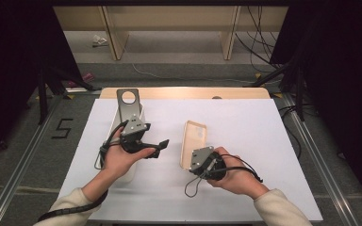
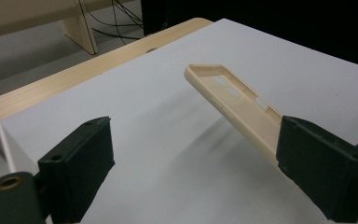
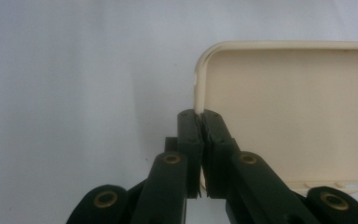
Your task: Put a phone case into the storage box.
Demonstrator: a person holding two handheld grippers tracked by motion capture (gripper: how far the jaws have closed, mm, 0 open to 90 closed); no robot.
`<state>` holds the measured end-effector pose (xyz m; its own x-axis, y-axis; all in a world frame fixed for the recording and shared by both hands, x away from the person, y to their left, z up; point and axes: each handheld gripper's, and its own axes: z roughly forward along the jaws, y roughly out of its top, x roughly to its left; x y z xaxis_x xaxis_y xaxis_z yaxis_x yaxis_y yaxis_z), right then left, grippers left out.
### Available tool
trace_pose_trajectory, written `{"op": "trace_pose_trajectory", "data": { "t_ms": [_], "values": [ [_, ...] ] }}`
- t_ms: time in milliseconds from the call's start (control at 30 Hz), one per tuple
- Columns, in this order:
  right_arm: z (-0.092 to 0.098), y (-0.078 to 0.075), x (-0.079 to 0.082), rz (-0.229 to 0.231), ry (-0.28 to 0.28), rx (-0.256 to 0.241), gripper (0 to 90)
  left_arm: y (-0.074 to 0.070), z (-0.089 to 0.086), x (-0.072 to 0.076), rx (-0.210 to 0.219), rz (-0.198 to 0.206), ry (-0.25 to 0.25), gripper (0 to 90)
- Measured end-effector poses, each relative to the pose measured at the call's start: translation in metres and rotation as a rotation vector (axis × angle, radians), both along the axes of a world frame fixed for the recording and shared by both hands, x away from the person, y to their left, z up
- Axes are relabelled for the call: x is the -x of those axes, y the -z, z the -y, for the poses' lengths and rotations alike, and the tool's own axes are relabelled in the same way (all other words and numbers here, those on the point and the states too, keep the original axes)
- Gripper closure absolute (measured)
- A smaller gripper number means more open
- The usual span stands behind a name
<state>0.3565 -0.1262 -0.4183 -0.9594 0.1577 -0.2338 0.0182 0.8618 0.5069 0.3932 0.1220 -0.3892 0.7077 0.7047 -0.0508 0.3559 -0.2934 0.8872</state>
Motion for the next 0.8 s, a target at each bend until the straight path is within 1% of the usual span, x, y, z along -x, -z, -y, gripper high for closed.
{"op": "trace_pose_trajectory", "data": {
  "t_ms": [67,100,167,233,300,400,500,533,567,633,700,800],
  "values": [
    [-0.001,0.0,0.001,-0.005,0.002,0.0,87.8,-0.001,0.008,-0.006,0.006,-0.021,0.007,13.7],
    [-0.001,0.0,0.001,0.003,-0.004,-0.003,87.8,-0.002,0.013,-0.009,0.006,-0.029,0.009,15.1],
    [-0.002,-0.001,0.002,-0.004,0.001,-0.002,87.8,-0.002,0.021,-0.016,0.005,-0.05,0.025,15.9],
    [-0.003,-0.001,0.002,0.001,-0.005,-0.001,87.8,-0.001,0.029,-0.024,0.005,-0.086,0.017,18.0],
    [-0.004,-0.001,0.003,0.002,-0.007,-0.001,87.8,0.0,0.035,-0.033,0.011,-0.13,0.008,21.0],
    [-0.005,-0.001,0.004,0.006,-0.008,-0.003,87.8,0.002,0.044,-0.044,0.011,-0.167,-0.003,26.0],
    [-0.005,-0.002,0.004,0.01,-0.013,-0.005,87.8,0.003,0.05,-0.052,-0.012,-0.205,-0.009,32.3],
    [-0.005,-0.002,0.004,0.012,-0.013,-0.004,87.8,0.004,0.052,-0.055,-0.015,-0.224,-0.006,38.5],
    [-0.005,-0.002,0.003,0.012,-0.012,-0.004,87.8,0.005,0.053,-0.058,-0.009,-0.244,-0.001,41.1],
    [-0.005,-0.002,0.003,0.015,-0.013,-0.003,87.8,0.007,0.056,-0.062,-0.01,-0.283,-0.003,41.8],
    [-0.005,-0.002,0.003,0.023,-0.02,-0.003,87.7,0.009,0.059,-0.065,-0.012,-0.303,-0.004,42.3],
    [-0.006,-0.003,0.004,0.023,-0.014,-0.003,87.8,0.011,0.062,-0.067,0.0,-0.333,-0.01,45.4]
  ]
}}
